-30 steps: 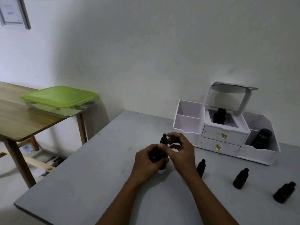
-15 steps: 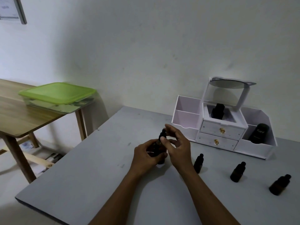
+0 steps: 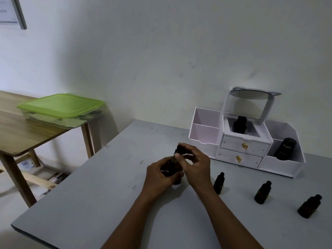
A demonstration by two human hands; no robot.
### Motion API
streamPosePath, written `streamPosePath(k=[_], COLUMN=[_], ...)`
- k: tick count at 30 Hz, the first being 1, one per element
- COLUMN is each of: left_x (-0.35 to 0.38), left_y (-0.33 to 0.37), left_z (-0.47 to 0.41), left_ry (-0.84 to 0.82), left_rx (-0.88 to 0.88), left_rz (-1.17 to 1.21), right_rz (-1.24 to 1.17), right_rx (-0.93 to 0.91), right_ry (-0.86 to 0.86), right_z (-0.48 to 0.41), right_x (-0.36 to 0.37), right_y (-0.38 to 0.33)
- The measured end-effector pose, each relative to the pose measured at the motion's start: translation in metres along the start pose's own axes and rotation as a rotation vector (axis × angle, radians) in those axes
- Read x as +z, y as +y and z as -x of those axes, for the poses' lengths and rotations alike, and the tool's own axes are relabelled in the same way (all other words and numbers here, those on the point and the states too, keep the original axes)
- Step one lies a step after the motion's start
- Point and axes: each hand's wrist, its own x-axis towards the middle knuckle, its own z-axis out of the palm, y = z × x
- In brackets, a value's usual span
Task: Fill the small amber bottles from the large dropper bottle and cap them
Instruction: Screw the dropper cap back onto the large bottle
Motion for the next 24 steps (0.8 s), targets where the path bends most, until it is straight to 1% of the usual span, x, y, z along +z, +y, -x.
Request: streamPosePath(k=[3, 6, 10, 13, 16, 20, 24], left_x=[0.0001, 0.0007, 0.0000, -0.0004, -0.0003, 0.0000, 0.0007], left_y=[0.0009, 0.0006, -0.0005, 0.0009, 0.0014, 0.0004, 0.0004], left_z=[0.0007, 0.0007, 0.0003, 0.0008, 0.0011, 0.0013, 0.0008], left_ry=[-0.004, -0.005, -0.001, -0.003, -0.001, 0.007, 0.001], left_rx=[0.000, -0.010, -0.007, 0.008, -0.006, -0.009, -0.009], left_rz=[0.014, 0.018, 0.008, 0.008, 0.013, 0.011, 0.012], right_rz=[-0.033, -0.048, 0.003, -0.025, -0.045, 0.001, -0.024], right_rx=[0.004, -0.008, -0.014, -0.017, -0.018, -0.008, -0.014], right_ry=[0.026, 0.006, 0.014, 0.038, 0.014, 0.012, 0.026], right_z=[0.0001, 0.0024, 0.0012, 0.0006, 0.0020, 0.0015, 0.0016], right_x=[0.0010, 0.0005, 0.0014, 0.0024, 0.0024, 0.0028, 0.0033], right_y=[-0.0014, -0.0014, -0.0003, -0.0013, -0.0013, 0.0005, 0.0004])
